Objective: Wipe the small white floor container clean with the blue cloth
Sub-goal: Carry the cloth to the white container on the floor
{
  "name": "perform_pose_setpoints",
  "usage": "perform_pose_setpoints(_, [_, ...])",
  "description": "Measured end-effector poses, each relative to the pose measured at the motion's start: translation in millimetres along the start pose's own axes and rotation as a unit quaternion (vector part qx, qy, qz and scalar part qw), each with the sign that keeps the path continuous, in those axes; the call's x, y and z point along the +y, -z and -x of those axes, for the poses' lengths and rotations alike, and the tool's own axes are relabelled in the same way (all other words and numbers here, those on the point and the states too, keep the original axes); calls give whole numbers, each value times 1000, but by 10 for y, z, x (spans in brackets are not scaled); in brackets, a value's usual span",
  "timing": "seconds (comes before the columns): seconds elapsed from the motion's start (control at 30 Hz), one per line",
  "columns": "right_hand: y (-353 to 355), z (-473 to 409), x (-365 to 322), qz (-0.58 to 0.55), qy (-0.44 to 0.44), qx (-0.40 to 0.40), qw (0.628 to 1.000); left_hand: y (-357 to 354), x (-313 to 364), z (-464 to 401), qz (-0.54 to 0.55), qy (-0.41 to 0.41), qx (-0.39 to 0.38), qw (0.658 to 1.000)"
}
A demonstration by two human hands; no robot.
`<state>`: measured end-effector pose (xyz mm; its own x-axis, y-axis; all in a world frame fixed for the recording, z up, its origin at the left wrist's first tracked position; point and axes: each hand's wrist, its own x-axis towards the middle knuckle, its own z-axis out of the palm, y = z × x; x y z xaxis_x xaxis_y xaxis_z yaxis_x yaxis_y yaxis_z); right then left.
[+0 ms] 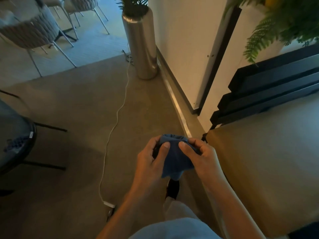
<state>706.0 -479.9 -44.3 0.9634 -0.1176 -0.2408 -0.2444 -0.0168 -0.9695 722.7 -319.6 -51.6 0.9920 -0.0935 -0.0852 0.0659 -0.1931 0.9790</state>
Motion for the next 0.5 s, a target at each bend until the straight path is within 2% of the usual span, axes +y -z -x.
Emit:
perform_pose_setpoints(0.23, [24,-720,-262,-30,-10,7,999,57,113,-875,-19,-17,-40,999])
perform_pose_setpoints(0.33, [74,-980,-359,-18,-2,27,999,9,168,-1189,-1,-31,-50,998])
perform_pose_setpoints(0.5, [128,-1344,-356,2,-16,90,996,-89,171,-1714,0,-17,-113,993])
